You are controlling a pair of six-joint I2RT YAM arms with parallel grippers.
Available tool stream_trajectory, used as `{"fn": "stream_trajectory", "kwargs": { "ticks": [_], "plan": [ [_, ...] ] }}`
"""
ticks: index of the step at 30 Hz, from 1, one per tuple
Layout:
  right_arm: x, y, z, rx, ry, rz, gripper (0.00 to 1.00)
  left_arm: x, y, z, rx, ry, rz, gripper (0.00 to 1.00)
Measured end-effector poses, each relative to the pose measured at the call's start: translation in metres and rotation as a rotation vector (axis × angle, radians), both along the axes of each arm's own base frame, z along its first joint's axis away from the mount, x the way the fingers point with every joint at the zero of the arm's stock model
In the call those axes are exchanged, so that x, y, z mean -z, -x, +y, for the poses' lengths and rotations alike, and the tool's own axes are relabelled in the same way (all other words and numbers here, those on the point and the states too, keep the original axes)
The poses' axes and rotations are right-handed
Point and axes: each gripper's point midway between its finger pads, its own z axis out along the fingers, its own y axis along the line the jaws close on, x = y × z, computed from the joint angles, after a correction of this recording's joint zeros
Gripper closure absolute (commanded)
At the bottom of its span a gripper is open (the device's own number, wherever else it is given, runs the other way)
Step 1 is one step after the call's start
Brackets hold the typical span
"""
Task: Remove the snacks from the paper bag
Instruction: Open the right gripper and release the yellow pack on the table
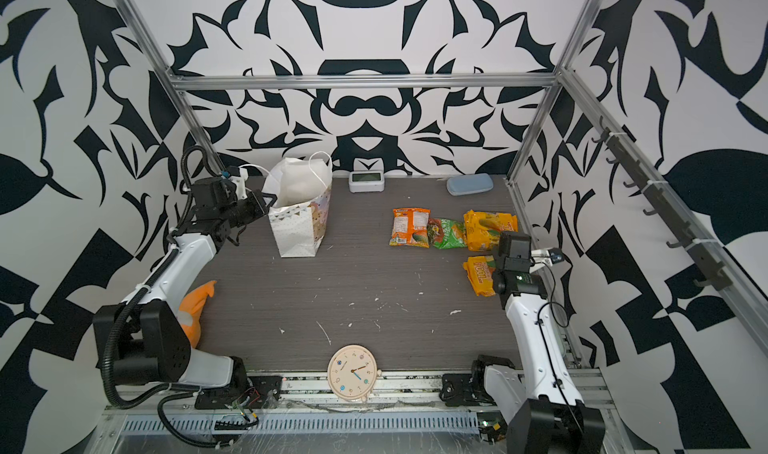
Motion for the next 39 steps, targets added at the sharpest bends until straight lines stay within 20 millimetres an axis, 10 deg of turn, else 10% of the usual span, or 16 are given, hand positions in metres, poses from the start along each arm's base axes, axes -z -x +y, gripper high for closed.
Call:
{"fn": "stream_trajectory", "kwargs": {
  "ticks": [6, 11, 24, 39],
  "plan": [
    [0.032, 0.008, 0.019, -0.158, -0.010, 0.163, 0.44, 0.000, 0.000, 0.000, 0.000, 0.000, -0.002, 1.00],
    [0.077, 0.037, 0.032, -0.241, -0.051, 0.336, 0.26, 0.001, -0.002, 0.000, 0.004, 0.001, -0.005, 1.00],
    [0.132, 0.028, 0.037, -0.331, -0.115, 0.483, 0.47, 0.001, -0.004, -0.002, 0.016, 0.008, -0.012, 1.00],
    [0.129, 0.003, 0.033, -0.360, -0.072, 0.426, 0.44, 0.001, -0.004, -0.003, 0.016, 0.009, -0.011, 1.00]
  ]
}}
